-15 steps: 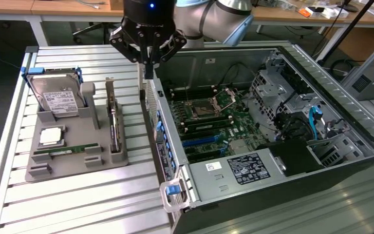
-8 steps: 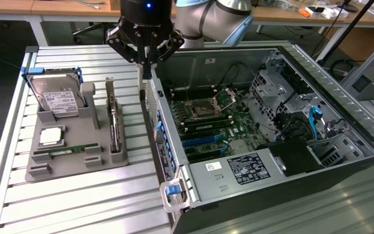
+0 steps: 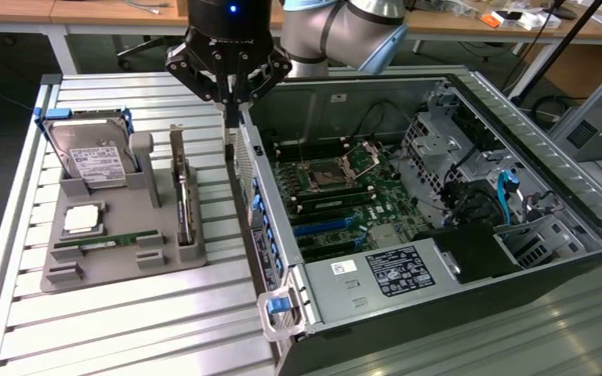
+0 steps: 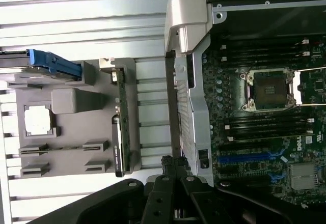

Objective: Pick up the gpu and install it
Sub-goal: 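Reach for the gpu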

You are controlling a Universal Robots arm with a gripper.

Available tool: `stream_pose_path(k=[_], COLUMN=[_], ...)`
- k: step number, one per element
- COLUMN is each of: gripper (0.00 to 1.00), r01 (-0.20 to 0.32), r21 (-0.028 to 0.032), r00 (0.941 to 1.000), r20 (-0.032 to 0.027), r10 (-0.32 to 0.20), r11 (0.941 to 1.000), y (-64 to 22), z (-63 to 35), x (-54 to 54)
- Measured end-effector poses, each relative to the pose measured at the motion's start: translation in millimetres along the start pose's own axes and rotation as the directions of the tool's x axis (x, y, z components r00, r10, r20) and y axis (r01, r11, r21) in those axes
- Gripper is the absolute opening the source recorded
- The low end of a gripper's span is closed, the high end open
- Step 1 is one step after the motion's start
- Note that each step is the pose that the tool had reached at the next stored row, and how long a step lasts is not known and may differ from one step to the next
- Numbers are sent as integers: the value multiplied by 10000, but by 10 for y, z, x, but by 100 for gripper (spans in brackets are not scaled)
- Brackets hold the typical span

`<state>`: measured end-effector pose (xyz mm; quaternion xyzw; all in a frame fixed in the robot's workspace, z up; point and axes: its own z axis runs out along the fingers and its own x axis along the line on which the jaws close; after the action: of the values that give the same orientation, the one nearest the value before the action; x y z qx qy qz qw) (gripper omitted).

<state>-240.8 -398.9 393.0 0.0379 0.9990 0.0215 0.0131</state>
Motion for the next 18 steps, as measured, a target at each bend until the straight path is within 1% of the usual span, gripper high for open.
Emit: stream_pose_path(k=[18], gripper=[11], r01=[0], r21=[0], r00=[10000], r20=[0], r10=[0], r11=[10000], y=[-10], z=[-3], x=[139])
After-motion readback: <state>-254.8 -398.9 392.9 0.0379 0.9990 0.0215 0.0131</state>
